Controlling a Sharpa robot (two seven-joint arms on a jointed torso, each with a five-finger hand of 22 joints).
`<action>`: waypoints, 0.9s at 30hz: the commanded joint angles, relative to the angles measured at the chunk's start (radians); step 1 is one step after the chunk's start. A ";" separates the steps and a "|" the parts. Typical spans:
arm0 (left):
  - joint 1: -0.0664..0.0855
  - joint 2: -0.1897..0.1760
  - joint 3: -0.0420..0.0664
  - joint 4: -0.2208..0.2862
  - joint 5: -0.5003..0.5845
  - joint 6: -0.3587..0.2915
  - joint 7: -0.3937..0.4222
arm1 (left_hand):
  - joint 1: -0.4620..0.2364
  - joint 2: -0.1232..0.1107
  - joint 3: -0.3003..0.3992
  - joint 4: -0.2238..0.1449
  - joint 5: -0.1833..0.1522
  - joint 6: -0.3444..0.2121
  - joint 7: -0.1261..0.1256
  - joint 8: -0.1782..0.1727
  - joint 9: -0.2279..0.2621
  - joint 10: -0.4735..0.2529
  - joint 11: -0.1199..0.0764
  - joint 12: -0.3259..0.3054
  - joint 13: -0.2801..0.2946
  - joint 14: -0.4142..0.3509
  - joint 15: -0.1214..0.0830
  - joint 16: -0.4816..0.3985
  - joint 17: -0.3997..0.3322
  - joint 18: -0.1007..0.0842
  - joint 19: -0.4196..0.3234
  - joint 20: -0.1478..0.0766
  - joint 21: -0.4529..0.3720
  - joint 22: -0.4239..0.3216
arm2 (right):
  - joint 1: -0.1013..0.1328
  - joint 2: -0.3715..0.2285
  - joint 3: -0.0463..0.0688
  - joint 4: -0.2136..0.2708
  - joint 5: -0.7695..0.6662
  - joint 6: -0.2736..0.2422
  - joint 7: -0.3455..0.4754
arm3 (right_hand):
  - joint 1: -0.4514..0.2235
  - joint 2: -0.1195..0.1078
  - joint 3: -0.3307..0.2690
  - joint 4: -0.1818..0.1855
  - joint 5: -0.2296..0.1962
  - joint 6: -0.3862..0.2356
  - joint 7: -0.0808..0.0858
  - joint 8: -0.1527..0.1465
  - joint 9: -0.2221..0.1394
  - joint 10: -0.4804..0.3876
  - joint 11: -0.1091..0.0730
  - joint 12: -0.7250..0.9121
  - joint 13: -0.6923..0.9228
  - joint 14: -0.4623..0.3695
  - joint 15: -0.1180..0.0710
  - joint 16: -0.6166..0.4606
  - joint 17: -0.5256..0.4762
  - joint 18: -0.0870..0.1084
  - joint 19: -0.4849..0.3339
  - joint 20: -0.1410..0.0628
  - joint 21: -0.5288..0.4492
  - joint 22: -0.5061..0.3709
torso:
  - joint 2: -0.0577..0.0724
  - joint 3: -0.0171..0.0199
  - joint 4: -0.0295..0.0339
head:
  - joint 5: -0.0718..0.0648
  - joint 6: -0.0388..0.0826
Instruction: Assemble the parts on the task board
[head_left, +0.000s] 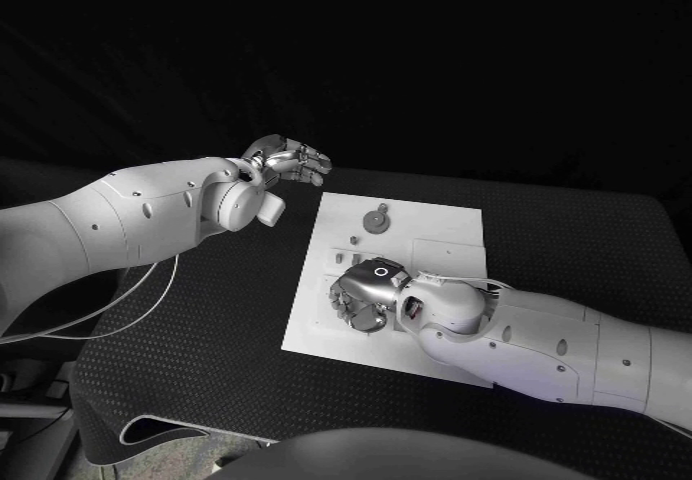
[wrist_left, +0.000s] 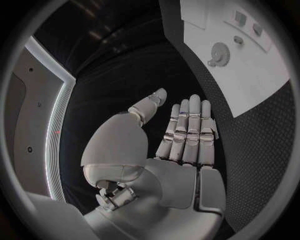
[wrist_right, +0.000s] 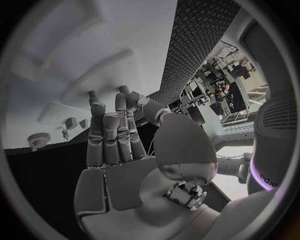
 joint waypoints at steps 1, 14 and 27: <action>0.001 0.001 0.000 0.001 0.004 0.009 0.010 | -0.013 0.000 -0.004 0.004 0.003 -0.004 0.004 0.003 -0.001 0.002 0.002 0.001 -0.001 0.009 0.001 -0.005 0.001 -0.007 0.004 0.004 -0.005 -0.001 | -0.006 0.000 -0.006 -0.010 0.006 0.045 -0.005 | 0.002 0.011 0.004 0.000 0.002 0.022 -0.009 0.002 0.026 0.002 0.003 -0.007 0.000 0.000 -0.006 0.002 0.001 0.015 0.003 0.001 0.002 0.018 | 0.000 0.0006 -0.0001 | -0.001 0.000; 0.001 0.002 0.000 0.000 0.004 0.009 0.010 | -0.013 0.000 -0.004 0.004 0.003 -0.004 0.004 0.003 -0.002 0.002 0.002 0.001 -0.002 0.009 0.001 -0.005 0.002 -0.007 0.004 0.004 -0.005 -0.001 | -0.006 -0.003 -0.007 -0.018 0.056 0.004 0.008 | -0.055 -0.154 -0.032 0.035 0.001 -0.112 0.051 -0.082 -0.007 -0.120 0.057 -0.083 -0.017 -0.035 0.046 -0.009 0.006 0.015 -0.023 0.020 -0.013 0.017 | 0.000 0.0002 0.0002 | -0.002 0.003; 0.001 0.001 0.000 -0.001 0.004 0.009 0.011 | -0.014 0.000 -0.004 0.005 0.003 -0.004 0.004 0.004 -0.002 0.002 0.002 0.001 -0.002 0.009 0.001 -0.006 0.003 -0.007 0.004 0.004 -0.005 -0.001 | -0.006 -0.010 -0.007 -0.015 0.078 -0.059 0.023 | -0.064 -0.190 -0.041 0.062 0.001 -0.135 0.061 -0.091 -0.011 -0.162 0.076 -0.102 -0.016 -0.060 0.064 -0.008 0.010 0.015 -0.044 0.028 -0.019 0.019 | 0.000 0.0005 0.0003 | -0.004 0.002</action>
